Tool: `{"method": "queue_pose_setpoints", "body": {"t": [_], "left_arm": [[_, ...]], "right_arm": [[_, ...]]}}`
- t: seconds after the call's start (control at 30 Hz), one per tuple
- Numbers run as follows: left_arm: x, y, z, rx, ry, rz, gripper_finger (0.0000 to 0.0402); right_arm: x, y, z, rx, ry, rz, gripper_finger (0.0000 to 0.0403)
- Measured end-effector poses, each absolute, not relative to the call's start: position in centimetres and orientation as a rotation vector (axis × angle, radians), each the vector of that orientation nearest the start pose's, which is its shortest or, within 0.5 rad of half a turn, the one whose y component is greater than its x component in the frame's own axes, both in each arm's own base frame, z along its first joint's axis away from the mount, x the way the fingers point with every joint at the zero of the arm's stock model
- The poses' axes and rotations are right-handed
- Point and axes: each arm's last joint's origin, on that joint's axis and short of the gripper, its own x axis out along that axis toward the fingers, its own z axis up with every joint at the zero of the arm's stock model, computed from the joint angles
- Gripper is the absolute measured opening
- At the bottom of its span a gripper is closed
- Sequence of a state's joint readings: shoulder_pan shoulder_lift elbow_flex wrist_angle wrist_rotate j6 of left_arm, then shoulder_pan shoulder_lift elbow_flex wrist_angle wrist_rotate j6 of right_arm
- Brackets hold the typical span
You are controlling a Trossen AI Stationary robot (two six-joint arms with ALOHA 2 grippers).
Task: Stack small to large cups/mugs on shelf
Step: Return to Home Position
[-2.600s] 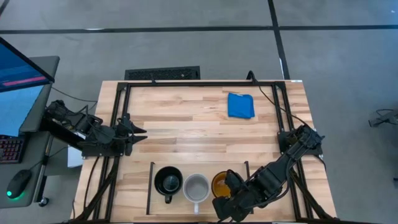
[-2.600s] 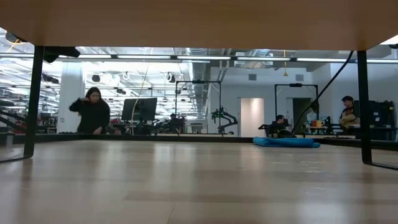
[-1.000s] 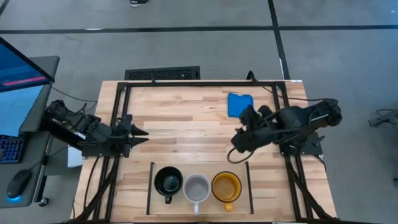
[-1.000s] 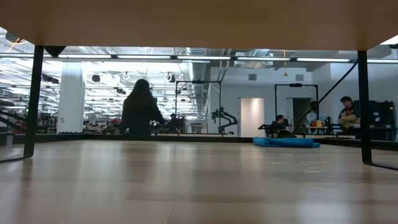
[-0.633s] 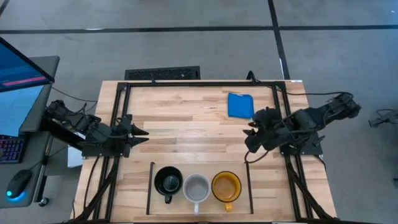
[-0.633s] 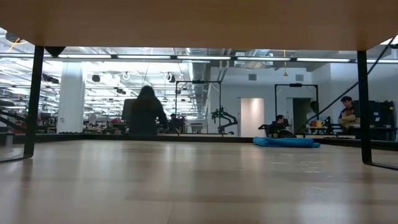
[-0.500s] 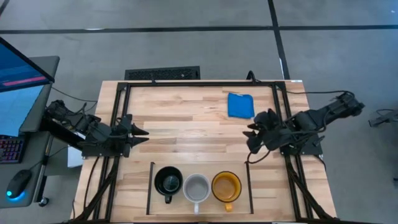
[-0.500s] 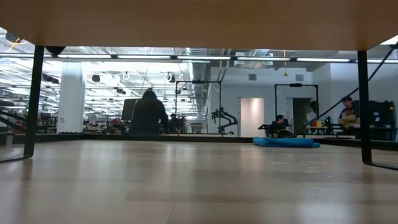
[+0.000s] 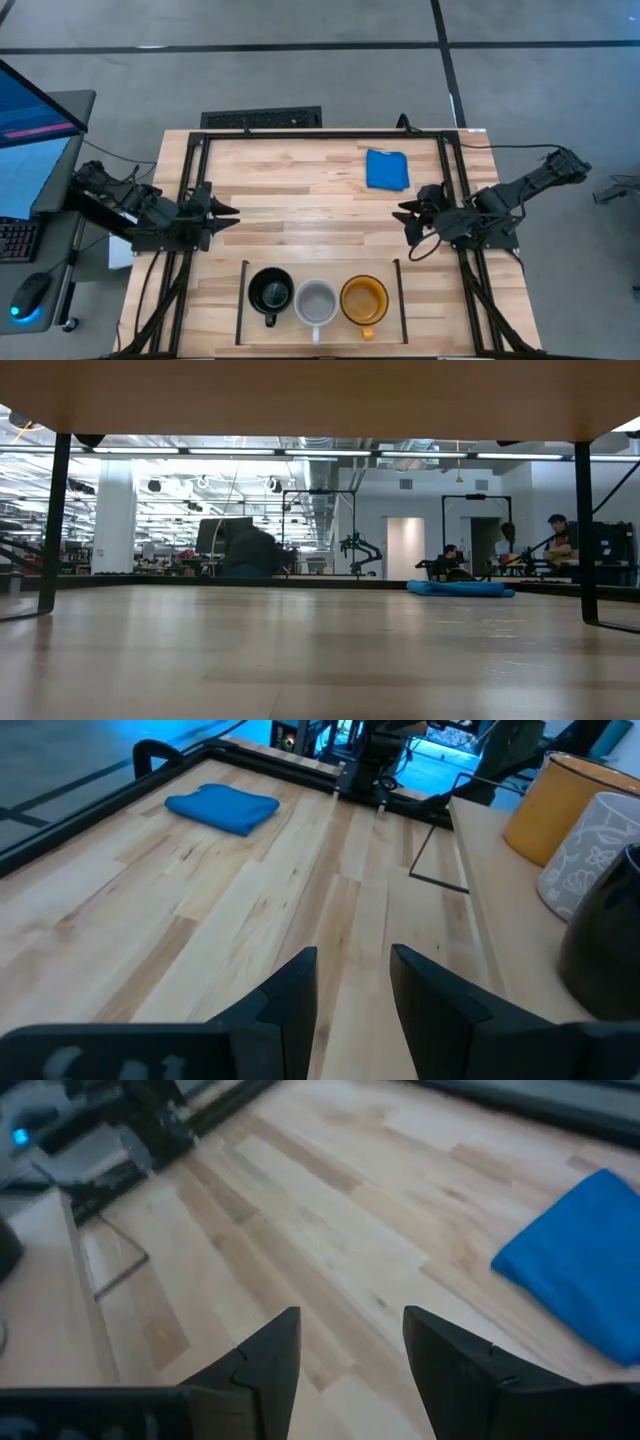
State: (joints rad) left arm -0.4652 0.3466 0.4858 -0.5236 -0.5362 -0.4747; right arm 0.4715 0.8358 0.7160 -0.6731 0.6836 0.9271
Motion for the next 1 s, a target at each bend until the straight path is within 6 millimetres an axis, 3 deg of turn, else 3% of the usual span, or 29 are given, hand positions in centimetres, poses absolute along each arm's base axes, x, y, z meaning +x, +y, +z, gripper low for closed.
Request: {"method": "queue_pose_setpoints", "body": {"t": [0.6,1.0], "left_arm": [[8.9,-2.7,25.2,-0.276,0.303,0.171,0.0119],[9.2,-2.9,26.3,-0.222,0.204,0.138,0.0119]], "right_arm": [[13.2,4.6,22.9,0.450,0.305,-0.418,0.0201],[12.6,4.1,21.1,0.445,0.151,-0.359,0.0201]]}}
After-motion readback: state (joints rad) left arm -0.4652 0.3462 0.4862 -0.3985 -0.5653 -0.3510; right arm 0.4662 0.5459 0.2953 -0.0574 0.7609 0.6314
